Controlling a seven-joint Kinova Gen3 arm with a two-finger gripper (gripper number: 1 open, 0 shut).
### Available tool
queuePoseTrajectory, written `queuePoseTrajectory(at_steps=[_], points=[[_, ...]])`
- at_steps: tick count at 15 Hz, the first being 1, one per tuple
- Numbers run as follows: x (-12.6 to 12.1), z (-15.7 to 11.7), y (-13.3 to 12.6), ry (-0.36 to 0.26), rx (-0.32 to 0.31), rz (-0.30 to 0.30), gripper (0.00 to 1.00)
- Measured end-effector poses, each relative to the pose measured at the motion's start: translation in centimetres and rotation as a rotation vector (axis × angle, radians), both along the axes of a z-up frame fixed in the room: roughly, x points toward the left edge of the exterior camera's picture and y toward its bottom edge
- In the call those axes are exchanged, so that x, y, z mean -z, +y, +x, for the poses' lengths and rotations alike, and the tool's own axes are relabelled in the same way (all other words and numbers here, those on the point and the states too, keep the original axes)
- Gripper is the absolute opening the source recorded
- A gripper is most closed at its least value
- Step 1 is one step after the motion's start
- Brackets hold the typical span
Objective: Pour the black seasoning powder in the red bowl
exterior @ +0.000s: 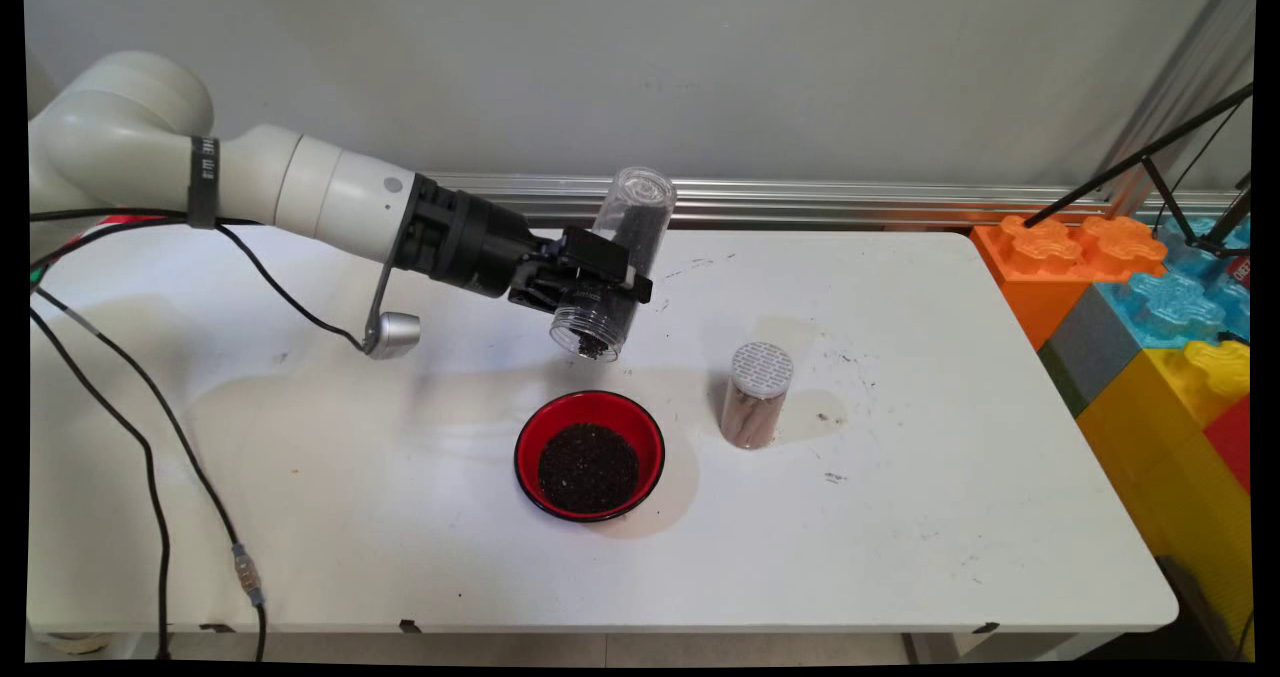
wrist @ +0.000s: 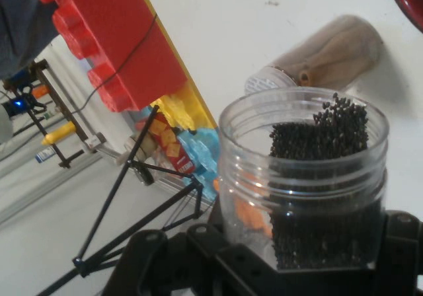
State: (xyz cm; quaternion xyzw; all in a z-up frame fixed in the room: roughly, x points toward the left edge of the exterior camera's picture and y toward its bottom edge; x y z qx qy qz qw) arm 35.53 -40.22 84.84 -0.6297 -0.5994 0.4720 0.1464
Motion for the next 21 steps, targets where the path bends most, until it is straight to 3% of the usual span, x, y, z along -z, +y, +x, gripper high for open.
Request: queuePoseTrajectory(at_steps=[12,21], points=[[0.2,0.9,-0.5,0.037,-0.127,0.203,0.0],[0.0,0.7,-1.3,0.088,-0.194,0.451,0.0]])
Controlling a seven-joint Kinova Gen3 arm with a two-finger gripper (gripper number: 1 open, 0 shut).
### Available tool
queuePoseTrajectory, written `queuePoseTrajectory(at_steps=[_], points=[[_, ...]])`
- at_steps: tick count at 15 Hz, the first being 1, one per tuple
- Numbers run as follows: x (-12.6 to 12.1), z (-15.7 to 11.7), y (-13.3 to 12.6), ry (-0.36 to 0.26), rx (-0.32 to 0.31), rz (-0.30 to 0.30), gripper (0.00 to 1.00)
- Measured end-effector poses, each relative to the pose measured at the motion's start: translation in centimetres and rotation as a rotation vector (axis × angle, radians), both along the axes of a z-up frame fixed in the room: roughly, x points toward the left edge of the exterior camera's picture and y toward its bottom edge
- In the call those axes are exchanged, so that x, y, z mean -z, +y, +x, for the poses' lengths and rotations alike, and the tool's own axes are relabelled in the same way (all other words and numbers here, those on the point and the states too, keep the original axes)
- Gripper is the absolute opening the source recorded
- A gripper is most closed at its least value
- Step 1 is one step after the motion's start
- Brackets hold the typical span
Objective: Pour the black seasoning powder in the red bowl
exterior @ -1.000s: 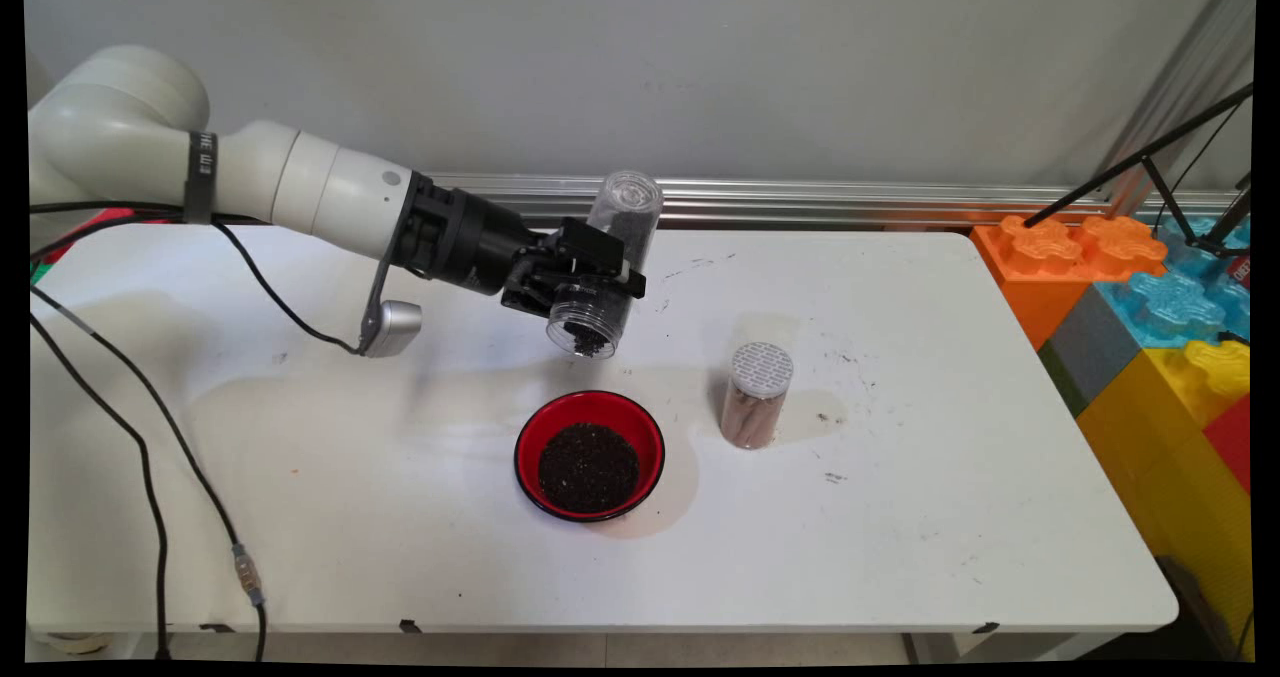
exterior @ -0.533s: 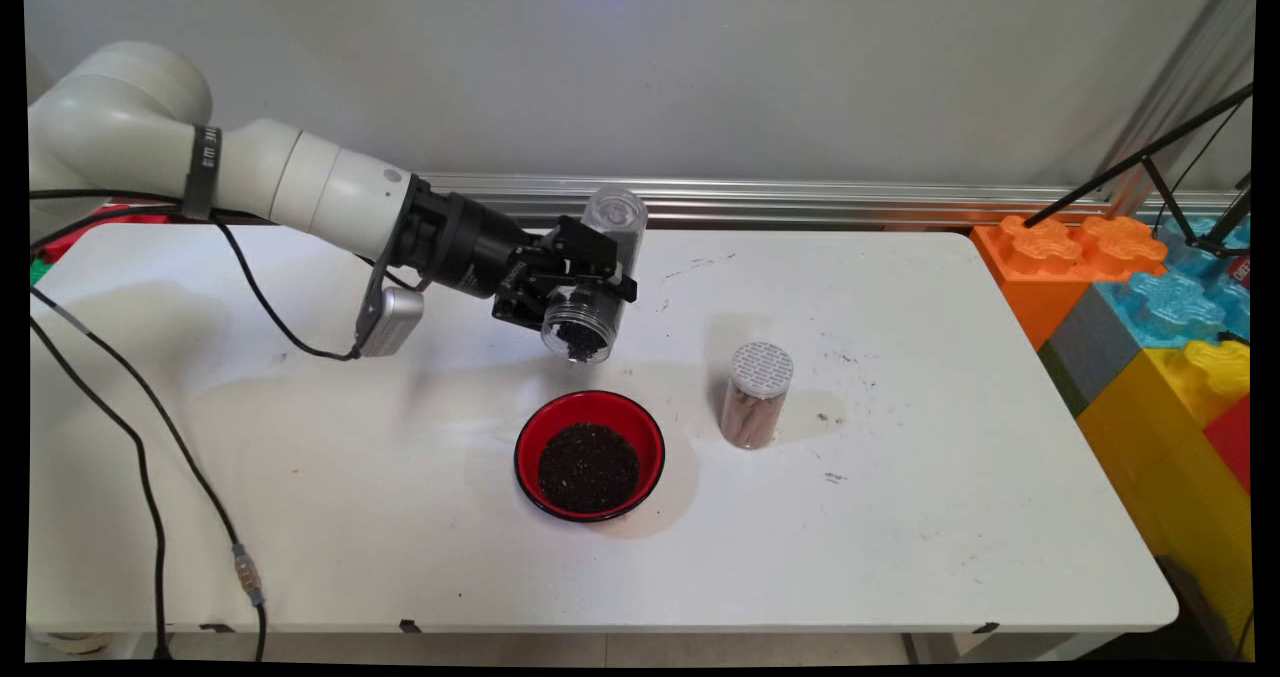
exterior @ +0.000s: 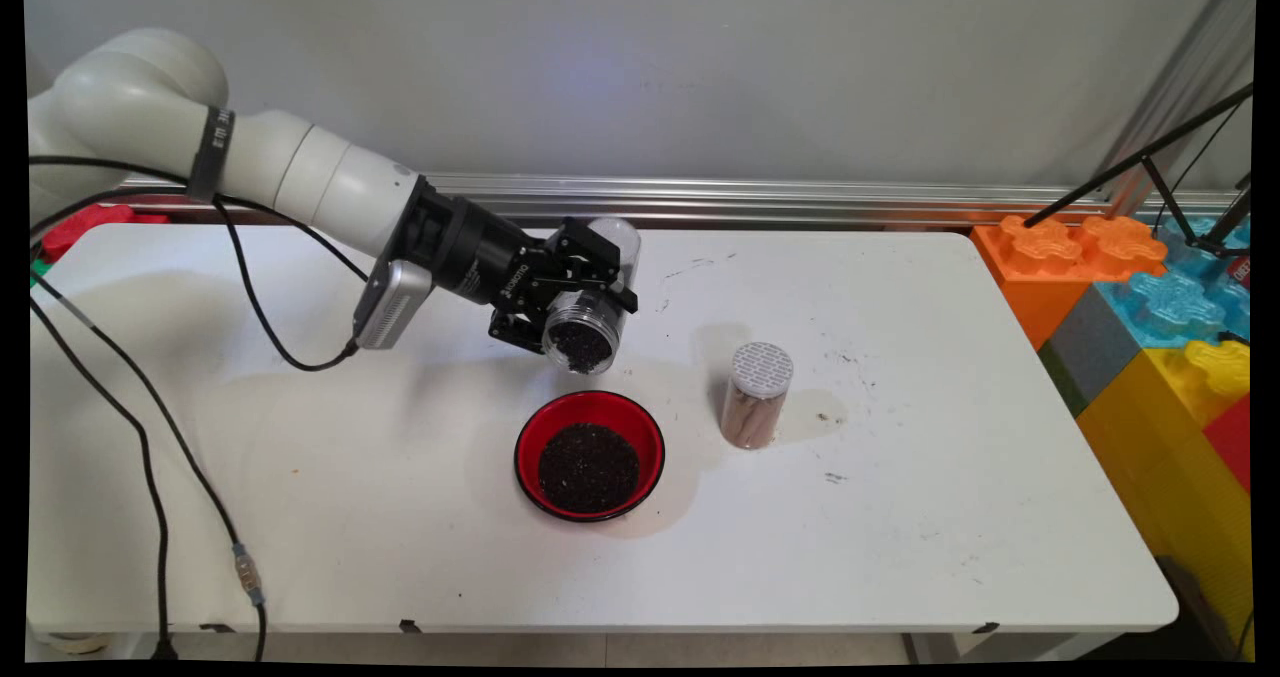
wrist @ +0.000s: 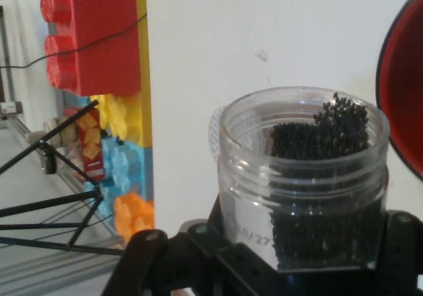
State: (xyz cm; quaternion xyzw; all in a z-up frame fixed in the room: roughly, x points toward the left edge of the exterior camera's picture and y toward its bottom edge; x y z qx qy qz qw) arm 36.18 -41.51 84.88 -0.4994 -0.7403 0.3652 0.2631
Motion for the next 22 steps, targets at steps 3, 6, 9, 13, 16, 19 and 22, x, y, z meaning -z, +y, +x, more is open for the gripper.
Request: queuePoseTrajectory(at_steps=[3,6,9,13,16,19,22], points=[[0.0,0.0,-0.6,0.017,-0.027,0.077,0.0],[0.1,0.1,-1.4,0.032,-0.062,0.145,0.0],[0.3,0.2,-2.5,0.061,-0.12,0.226,0.0],[0.6,0.3,-4.2,0.109,-0.215,0.366,0.0],[0.7,0.2,-5.6,0.156,-0.272,0.471,0.0],[0.8,0.2,-6.9,0.199,-0.32,0.556,0.0],[1.0,0.2,-8.1,0.234,-0.36,0.628,0.0]])
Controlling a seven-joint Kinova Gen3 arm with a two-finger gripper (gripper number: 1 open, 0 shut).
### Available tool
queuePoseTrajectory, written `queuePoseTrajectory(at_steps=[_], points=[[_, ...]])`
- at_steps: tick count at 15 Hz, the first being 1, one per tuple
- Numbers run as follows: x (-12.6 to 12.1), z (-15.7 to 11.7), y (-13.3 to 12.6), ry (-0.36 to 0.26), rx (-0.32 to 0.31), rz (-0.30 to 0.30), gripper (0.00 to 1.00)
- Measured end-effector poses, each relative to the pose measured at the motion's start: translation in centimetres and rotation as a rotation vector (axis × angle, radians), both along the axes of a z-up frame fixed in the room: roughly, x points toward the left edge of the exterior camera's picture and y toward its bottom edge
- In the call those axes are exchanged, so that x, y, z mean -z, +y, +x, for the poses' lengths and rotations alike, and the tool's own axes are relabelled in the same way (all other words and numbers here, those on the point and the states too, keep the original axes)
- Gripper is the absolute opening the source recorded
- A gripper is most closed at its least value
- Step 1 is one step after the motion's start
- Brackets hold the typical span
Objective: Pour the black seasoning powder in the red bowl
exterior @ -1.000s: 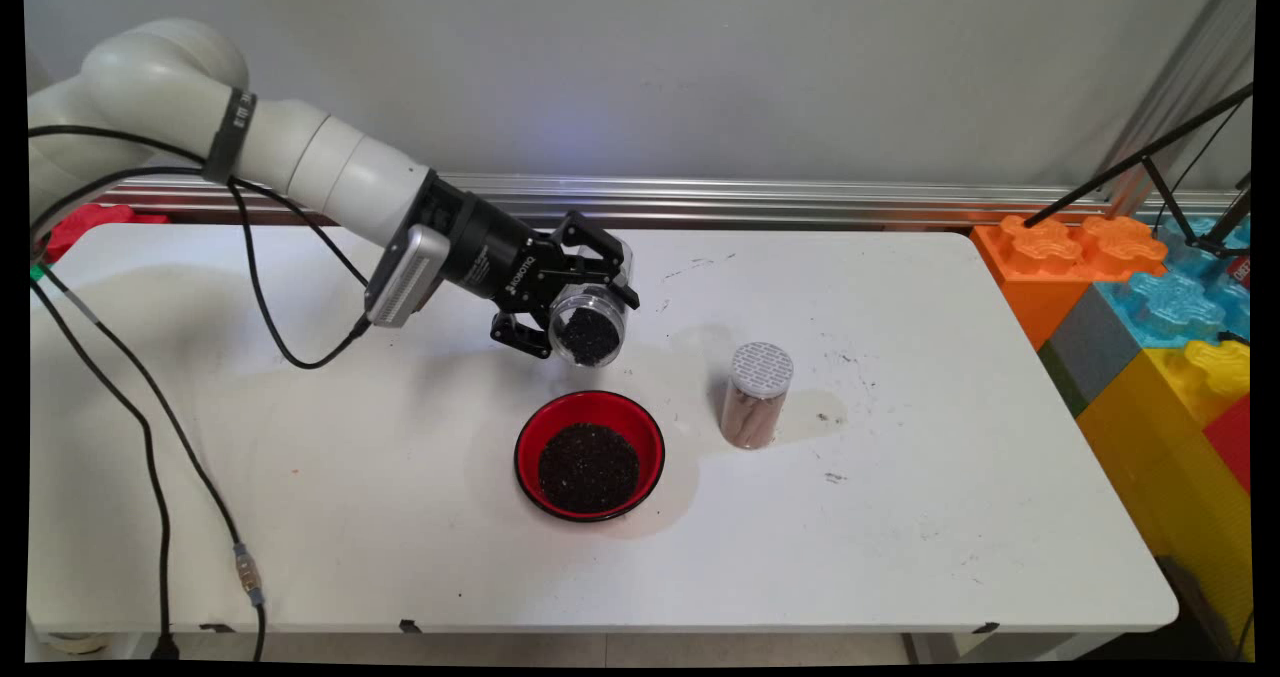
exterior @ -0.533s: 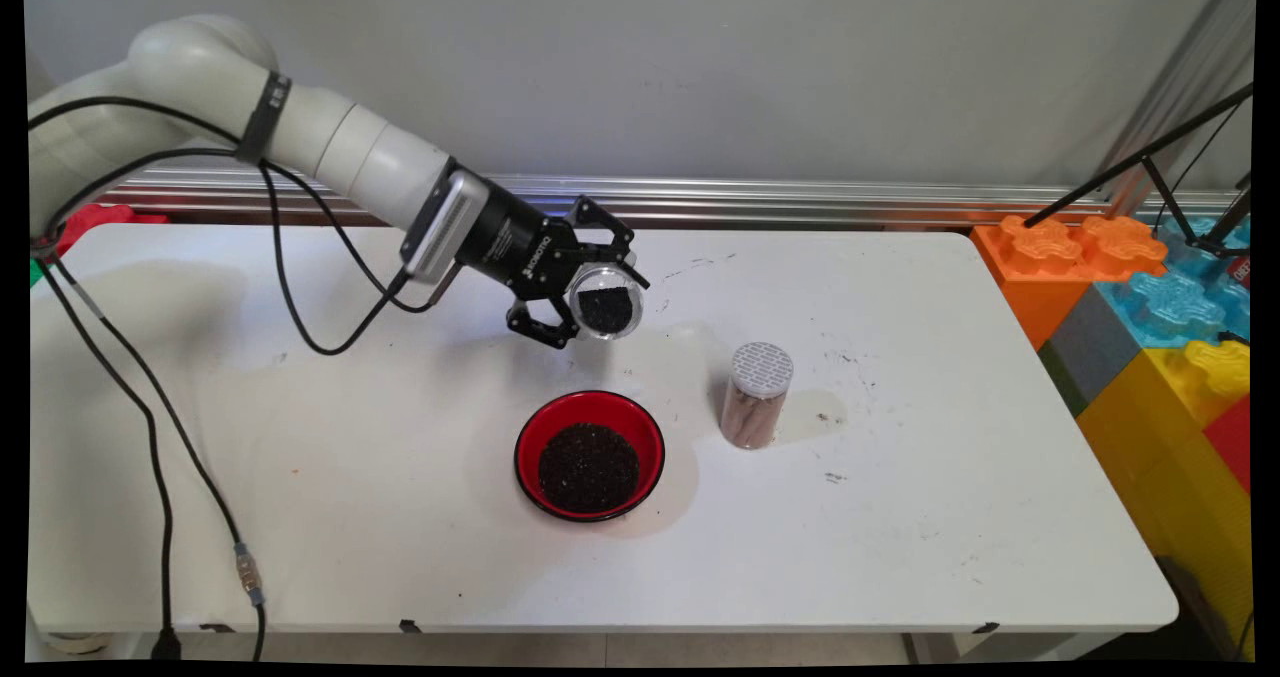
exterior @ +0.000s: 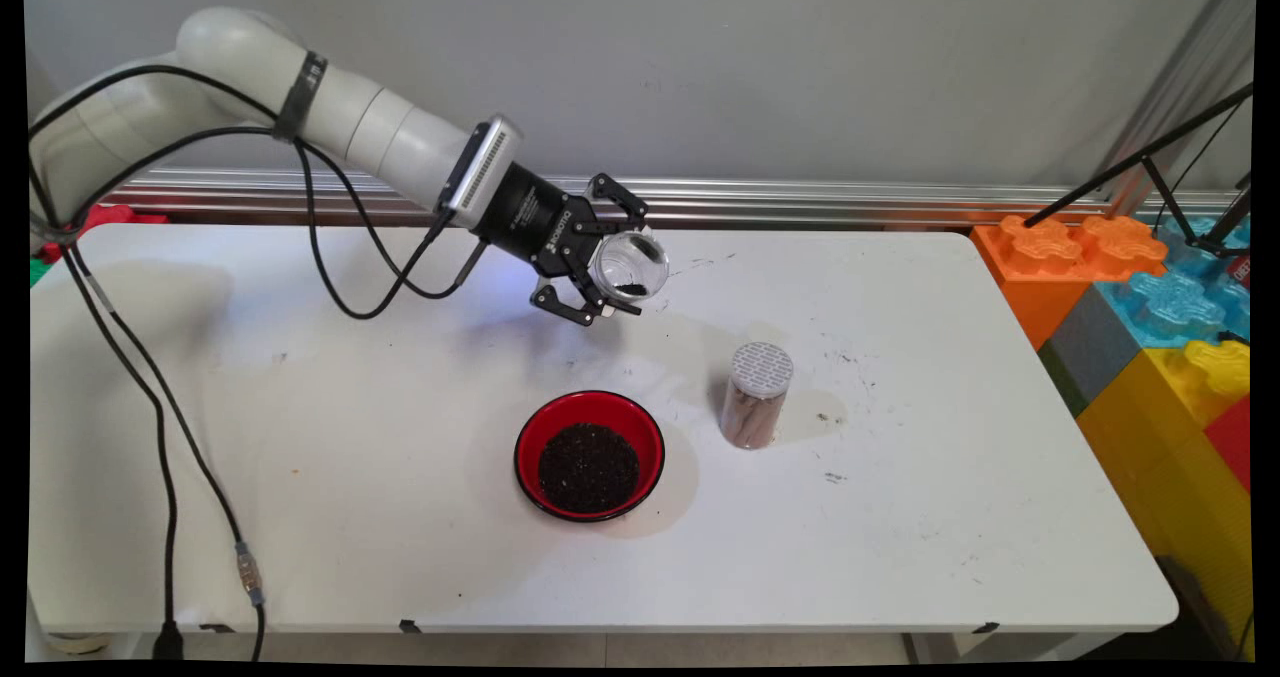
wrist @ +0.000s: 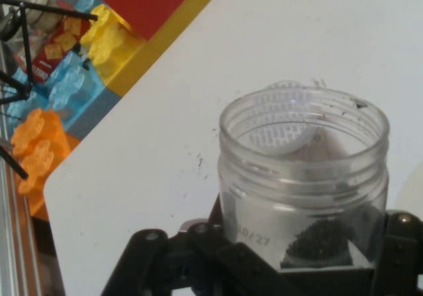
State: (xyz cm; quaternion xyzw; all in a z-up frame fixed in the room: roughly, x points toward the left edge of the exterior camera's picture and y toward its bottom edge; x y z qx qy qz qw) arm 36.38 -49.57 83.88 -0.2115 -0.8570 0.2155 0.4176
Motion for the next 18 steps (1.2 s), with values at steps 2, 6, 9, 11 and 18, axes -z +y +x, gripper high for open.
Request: queuePoseTrajectory(at_steps=[2,6,9,11,18], points=[[0.1,0.0,-0.7,0.021,-0.024,0.043,0.0],[0.2,0.0,-1.8,0.064,-0.071,0.112,0.0],[0.3,0.0,-2.5,0.092,-0.107,0.156,0.0],[0.5,0.1,-2.9,0.109,-0.129,0.184,0.0],[1.7,0.3,-3.3,0.184,-0.227,0.313,0.0]])
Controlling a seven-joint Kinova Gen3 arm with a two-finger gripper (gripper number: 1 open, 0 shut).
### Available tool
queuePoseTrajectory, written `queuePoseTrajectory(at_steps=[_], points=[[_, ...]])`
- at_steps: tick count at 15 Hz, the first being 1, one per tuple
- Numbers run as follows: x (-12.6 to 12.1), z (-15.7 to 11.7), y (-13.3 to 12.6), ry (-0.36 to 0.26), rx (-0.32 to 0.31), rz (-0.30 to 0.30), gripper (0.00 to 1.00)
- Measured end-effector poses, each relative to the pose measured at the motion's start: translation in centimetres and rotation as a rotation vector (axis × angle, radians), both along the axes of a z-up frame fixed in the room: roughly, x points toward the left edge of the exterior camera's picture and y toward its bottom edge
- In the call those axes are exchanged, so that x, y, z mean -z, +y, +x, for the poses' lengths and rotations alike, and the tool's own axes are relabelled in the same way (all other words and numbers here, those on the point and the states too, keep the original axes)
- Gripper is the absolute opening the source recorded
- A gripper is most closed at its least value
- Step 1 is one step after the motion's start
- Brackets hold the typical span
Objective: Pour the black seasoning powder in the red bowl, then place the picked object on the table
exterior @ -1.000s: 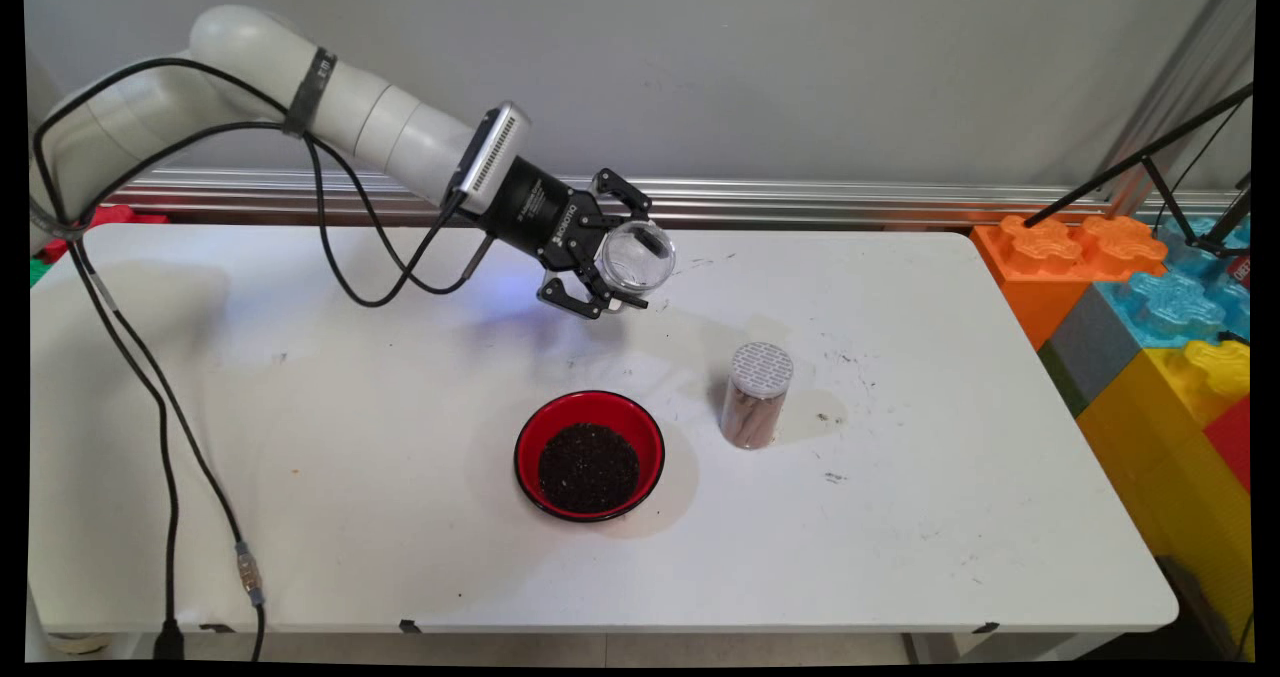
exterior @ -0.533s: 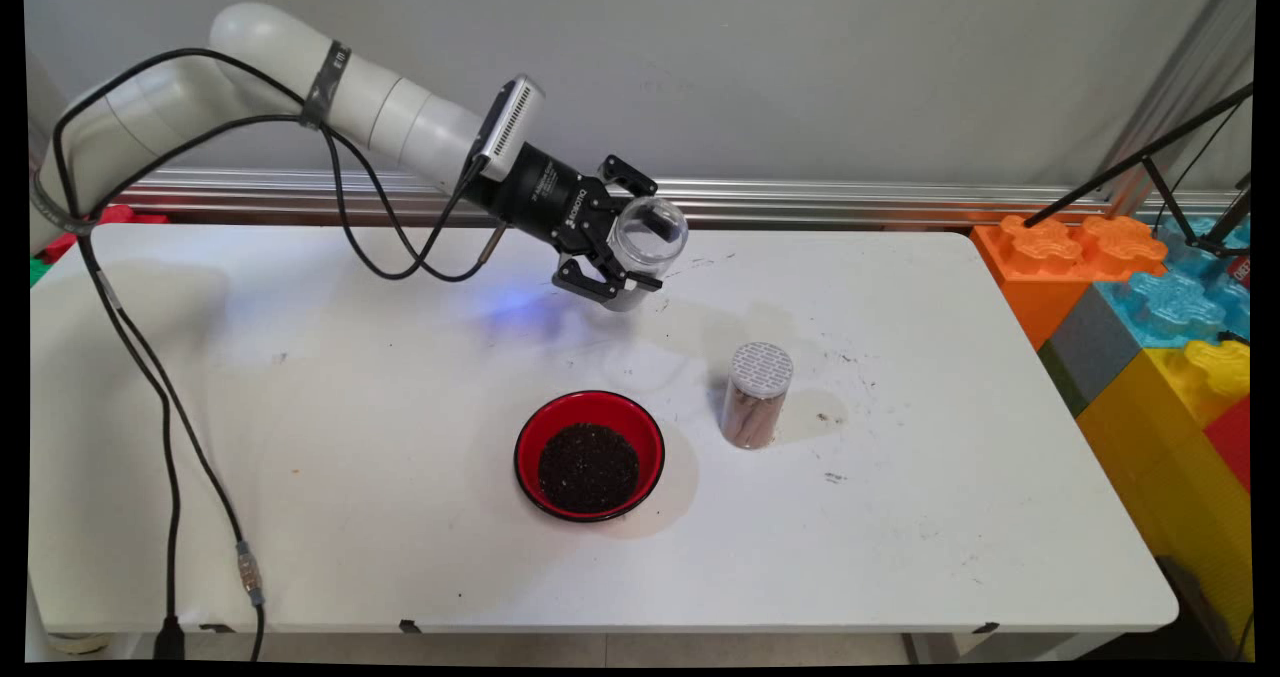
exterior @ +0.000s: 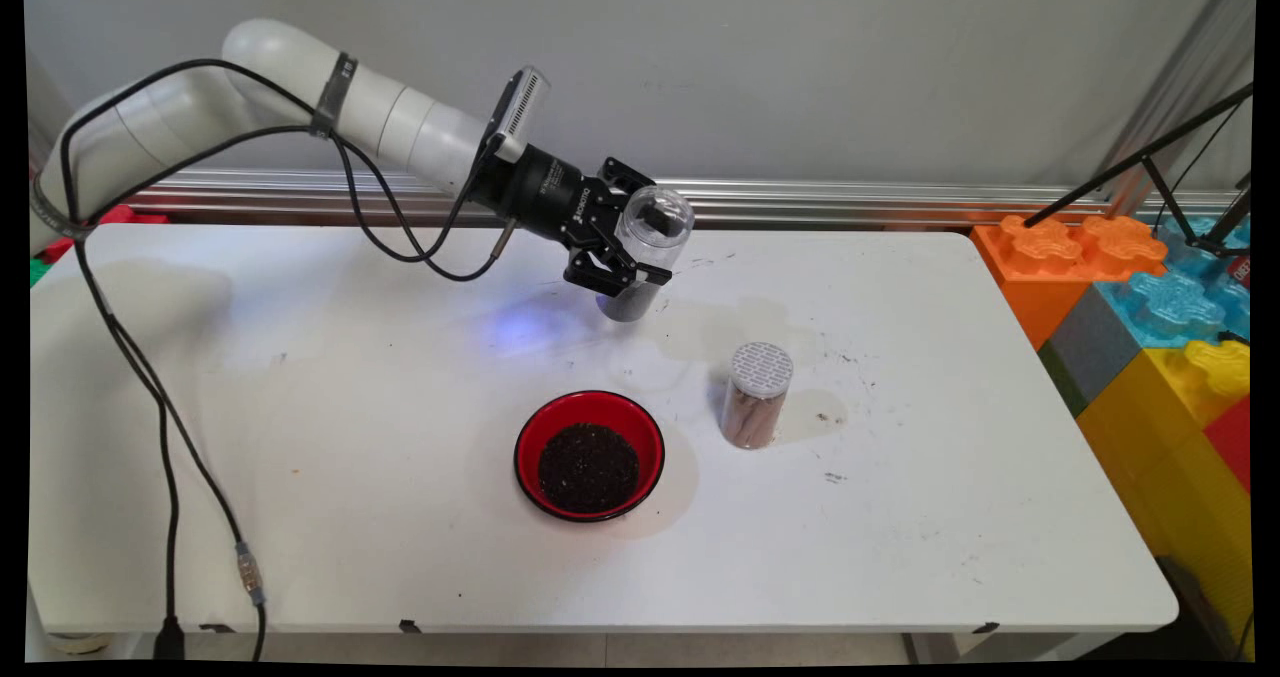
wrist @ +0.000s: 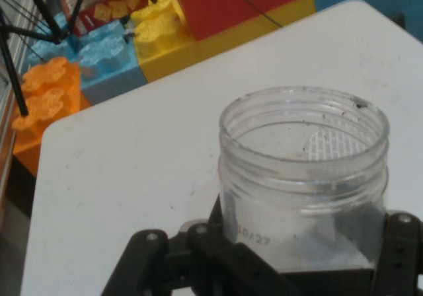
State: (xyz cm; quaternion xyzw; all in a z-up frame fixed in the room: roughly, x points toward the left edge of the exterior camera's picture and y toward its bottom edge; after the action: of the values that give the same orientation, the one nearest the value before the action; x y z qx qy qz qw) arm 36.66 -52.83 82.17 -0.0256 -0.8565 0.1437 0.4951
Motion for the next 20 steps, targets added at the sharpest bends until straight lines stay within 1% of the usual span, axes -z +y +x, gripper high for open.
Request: queuePoseTrajectory(at_steps=[4,7,13,20], points=[[1.2,0.0,0.0,0.051,-0.062,0.061,0.0],[2.3,-0.1,-0.1,0.087,-0.097,0.084,0.0],[4.5,-0.3,0.1,0.149,-0.144,0.118,0.0],[6.9,-0.3,0.0,0.205,-0.19,0.129,0.0]])
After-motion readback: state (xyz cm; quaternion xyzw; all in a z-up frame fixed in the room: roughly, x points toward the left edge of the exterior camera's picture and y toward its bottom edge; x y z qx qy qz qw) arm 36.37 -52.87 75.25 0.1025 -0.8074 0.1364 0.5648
